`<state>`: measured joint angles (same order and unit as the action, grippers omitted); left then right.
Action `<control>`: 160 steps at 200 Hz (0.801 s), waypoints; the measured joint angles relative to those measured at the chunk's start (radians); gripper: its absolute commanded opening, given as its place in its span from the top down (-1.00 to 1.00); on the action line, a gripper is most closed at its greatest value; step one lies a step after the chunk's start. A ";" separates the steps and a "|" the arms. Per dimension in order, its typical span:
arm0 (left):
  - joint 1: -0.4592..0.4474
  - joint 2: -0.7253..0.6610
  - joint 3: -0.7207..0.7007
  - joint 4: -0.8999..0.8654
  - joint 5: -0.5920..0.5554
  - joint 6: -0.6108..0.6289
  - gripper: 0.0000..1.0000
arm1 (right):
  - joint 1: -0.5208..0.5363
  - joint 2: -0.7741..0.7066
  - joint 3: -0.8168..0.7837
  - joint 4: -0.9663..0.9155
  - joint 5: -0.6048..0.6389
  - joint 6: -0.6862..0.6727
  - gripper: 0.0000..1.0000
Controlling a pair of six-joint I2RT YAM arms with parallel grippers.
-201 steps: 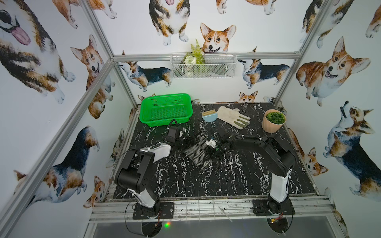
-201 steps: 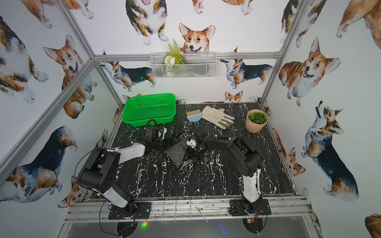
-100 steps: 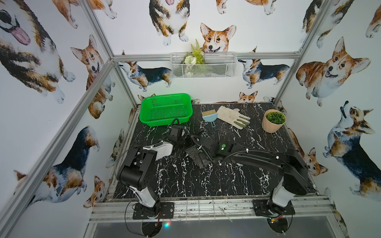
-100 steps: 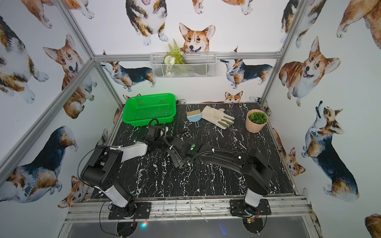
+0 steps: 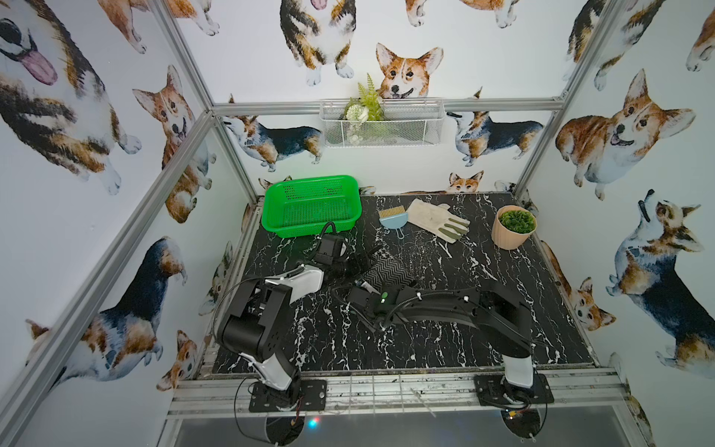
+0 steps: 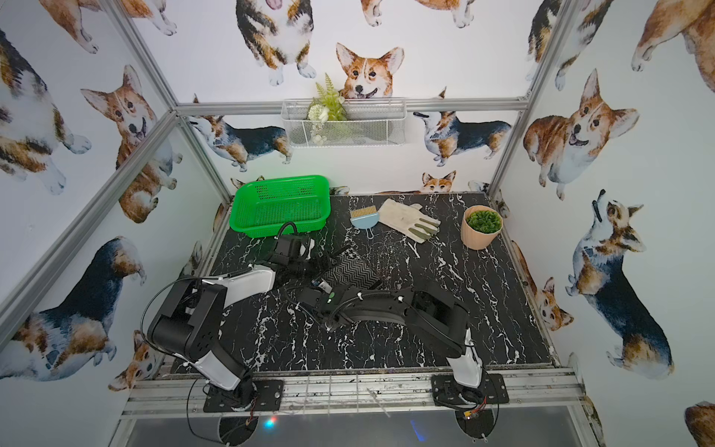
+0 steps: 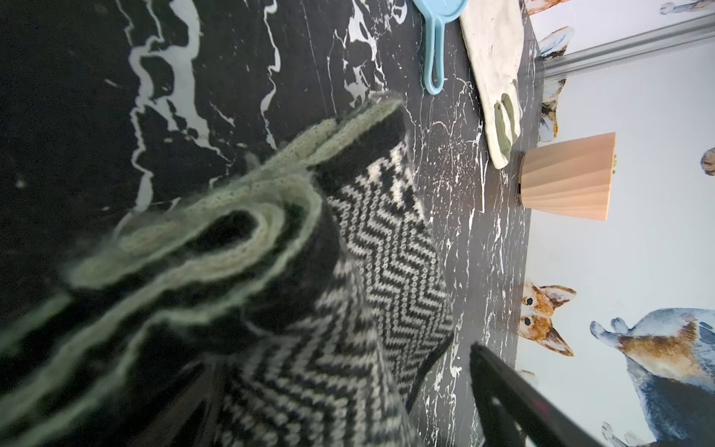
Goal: Roll up the scarf and place it into the basket
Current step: Roll the scarf at the center of the board.
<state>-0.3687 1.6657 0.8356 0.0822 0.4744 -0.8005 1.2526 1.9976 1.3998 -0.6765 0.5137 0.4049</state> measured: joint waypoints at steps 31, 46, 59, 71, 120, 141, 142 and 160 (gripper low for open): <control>0.000 0.003 0.001 0.003 0.003 -0.015 -1.00 | 0.010 0.056 0.017 0.015 0.037 -0.009 -0.76; 0.000 0.008 0.003 0.004 0.007 -0.019 -1.00 | 0.011 0.074 0.025 0.037 0.054 -0.009 -0.57; 0.001 0.008 0.005 0.004 0.010 -0.022 -1.00 | 0.009 0.095 0.031 0.051 0.074 -0.009 -0.31; 0.002 0.008 0.006 0.002 0.013 -0.023 -1.00 | 0.007 0.114 0.040 0.059 0.092 -0.008 -0.04; 0.044 -0.024 0.000 -0.030 0.049 -0.038 -1.00 | -0.030 0.104 0.002 0.089 0.098 -0.014 0.60; 0.090 -0.071 -0.011 -0.075 0.062 -0.040 -1.00 | -0.058 0.060 -0.026 0.109 0.032 -0.012 0.64; 0.093 -0.074 -0.012 -0.078 0.062 -0.040 -1.00 | -0.059 0.058 -0.026 0.110 0.029 -0.012 0.64; 0.142 -0.119 -0.024 -0.131 0.053 -0.034 -1.00 | -0.083 0.023 -0.036 0.108 -0.058 -0.010 0.72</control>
<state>-0.2268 1.5463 0.8120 -0.0490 0.5270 -0.8345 1.1694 2.0205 1.3636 -0.5682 0.4553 0.3954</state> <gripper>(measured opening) 0.999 0.194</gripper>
